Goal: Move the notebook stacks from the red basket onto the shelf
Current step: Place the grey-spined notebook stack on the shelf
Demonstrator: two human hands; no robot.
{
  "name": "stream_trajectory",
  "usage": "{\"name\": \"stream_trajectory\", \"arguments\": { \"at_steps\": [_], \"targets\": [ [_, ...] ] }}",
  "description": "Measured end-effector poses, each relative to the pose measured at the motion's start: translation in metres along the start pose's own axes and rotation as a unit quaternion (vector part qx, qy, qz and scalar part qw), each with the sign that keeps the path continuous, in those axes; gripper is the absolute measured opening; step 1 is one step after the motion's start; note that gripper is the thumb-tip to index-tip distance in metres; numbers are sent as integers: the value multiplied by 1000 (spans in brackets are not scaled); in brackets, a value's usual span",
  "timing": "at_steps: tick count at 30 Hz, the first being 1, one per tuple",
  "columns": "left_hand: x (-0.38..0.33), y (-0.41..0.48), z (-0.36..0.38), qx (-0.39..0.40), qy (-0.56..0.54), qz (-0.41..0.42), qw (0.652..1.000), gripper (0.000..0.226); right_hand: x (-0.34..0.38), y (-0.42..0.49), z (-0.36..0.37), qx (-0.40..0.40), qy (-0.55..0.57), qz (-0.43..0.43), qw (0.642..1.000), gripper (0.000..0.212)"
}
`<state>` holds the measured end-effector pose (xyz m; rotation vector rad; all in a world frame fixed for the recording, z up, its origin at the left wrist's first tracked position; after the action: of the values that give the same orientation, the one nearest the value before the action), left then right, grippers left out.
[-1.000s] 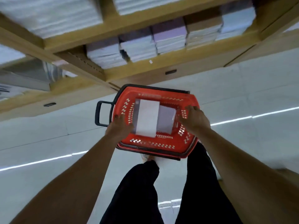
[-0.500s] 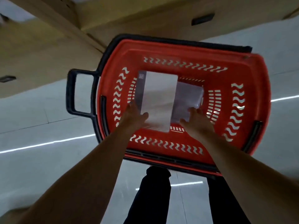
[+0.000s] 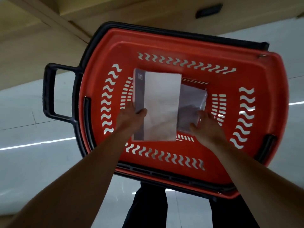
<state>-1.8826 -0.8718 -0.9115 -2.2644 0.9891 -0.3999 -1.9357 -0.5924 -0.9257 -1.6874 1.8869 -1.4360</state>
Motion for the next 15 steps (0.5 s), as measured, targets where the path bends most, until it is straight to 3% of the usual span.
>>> {"name": "stream_trajectory", "arguments": {
  "at_steps": [8, 12, 15],
  "targets": [
    [-19, -69, -25, 2, -156, 17, 988, 29, 65, -21, -8, 64, -29, -47, 996, 62],
    [-20, -109, -35, -29, -273, -39, 961, 24, 87, -26, -15, 97, -49, -53, 993, 57],
    [-25, -131, -32, -39, -374, -107, 920, 25, 98, -24, -27, 107, -55, -72, 990, 45]
  ]
}}
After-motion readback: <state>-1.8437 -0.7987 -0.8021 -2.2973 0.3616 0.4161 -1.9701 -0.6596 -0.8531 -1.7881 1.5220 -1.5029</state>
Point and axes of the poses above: each hand's wrist, its own y-axis towards the middle knuckle, its own z-axis out of the palm, x = y × z, the point moved 8 cm from there along y, towards the middle knuckle, and after that the axes turned 13 degrees about y, right-handed, at the moved point
